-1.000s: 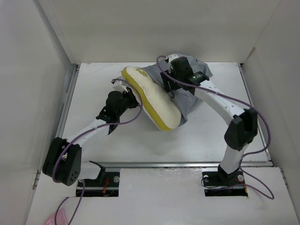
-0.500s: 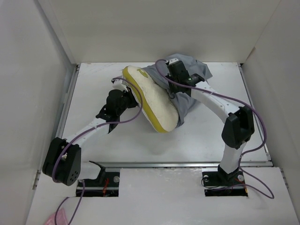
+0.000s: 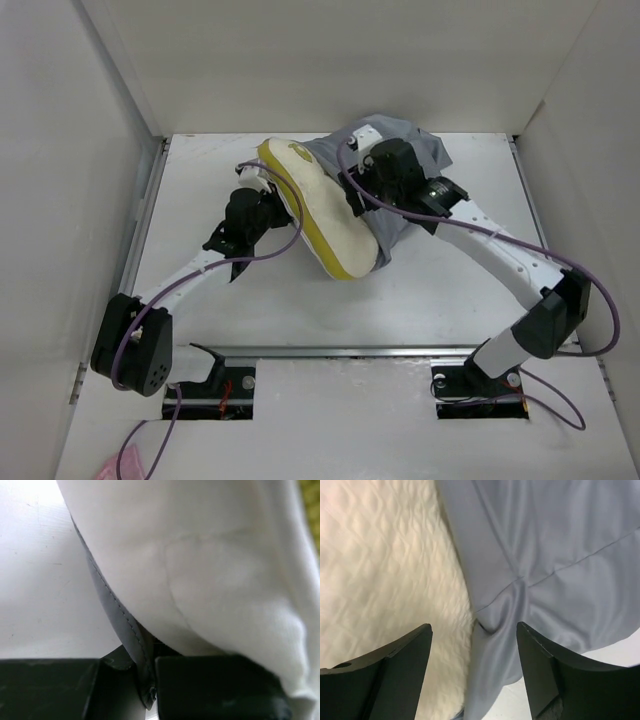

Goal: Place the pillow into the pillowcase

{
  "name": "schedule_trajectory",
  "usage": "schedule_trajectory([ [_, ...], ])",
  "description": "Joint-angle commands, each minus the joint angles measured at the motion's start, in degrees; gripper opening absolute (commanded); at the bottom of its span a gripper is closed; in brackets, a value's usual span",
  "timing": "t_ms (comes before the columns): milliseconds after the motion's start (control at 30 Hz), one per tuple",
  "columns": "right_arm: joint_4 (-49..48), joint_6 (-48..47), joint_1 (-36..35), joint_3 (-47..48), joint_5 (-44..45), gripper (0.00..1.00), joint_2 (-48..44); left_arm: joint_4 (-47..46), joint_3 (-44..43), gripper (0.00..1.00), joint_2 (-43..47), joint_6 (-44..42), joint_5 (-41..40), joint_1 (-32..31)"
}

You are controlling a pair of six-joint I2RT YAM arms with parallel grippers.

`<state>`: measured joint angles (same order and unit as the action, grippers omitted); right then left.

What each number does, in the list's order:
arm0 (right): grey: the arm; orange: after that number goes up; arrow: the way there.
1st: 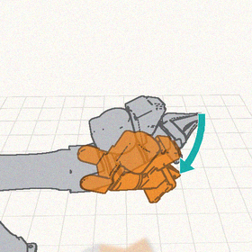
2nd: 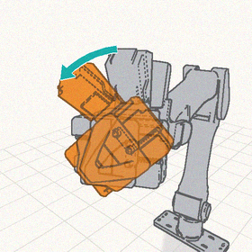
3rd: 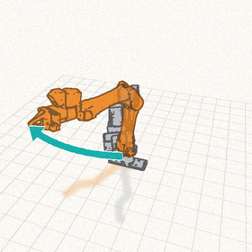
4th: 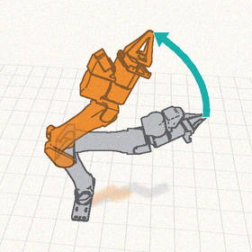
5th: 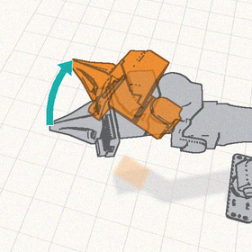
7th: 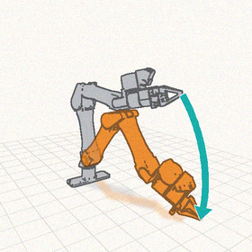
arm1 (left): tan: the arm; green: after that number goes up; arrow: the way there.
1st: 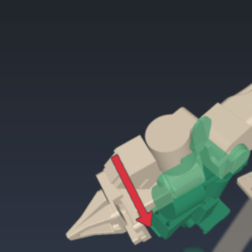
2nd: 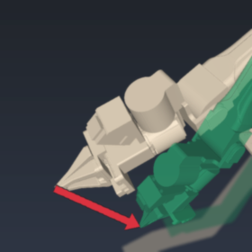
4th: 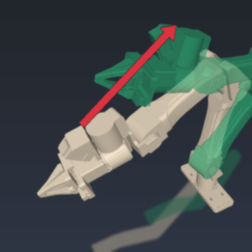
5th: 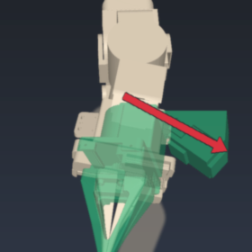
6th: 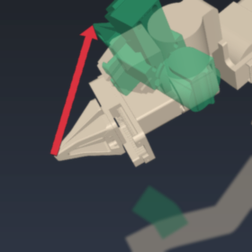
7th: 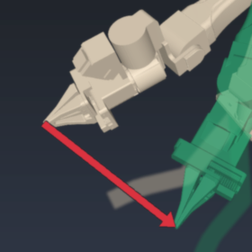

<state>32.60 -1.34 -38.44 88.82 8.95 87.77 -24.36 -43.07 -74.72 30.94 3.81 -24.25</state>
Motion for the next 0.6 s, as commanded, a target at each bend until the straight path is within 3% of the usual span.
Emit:
schedule_trajectory([
  [0,-2.6,-1.8,-1.6,-3.5,3.9,0.74,3.4,-4.2,-3.9,0.00,1.8,-2.1,-1.4,0.6],
  [167,-7.1,0.5,-1.6,-5.4,15.5,0.74,7.8,-2.9,-3.9,0.00,2.3,-2.6,-2.0,0.6],
  [333,-10.0,1.2,-1.6,-5.4,16.8,0.73,12.5,-1.7,-3.9,0.00,2.9,-2.6,-2.5,1.2],
  [400,-10.5,2.9,-1.6,-3.1,20.2,0.59,13.6,-0.9,-3.9,0.00,3.5,-2.6,-3.2,1.2],
  [433,-8.5,3.7,-1.6,-1.6,21.5,0.44,14.1,-0.9,-4.5,0.00,4.1,-2.6,-3.2,1.2],
  [467,-7.4,4.7,-1.6,0.1,23.0,0.03,14.1,-0.3,-5.3,0.00,4.1,-2.6,-3.2,1.2],
  [567,-1.8,5.3,-1.6,9.7,29.5,0.00,12.1,3.5,-12.3,0.00,4.1,-4.0,-4.0,1.8],
])
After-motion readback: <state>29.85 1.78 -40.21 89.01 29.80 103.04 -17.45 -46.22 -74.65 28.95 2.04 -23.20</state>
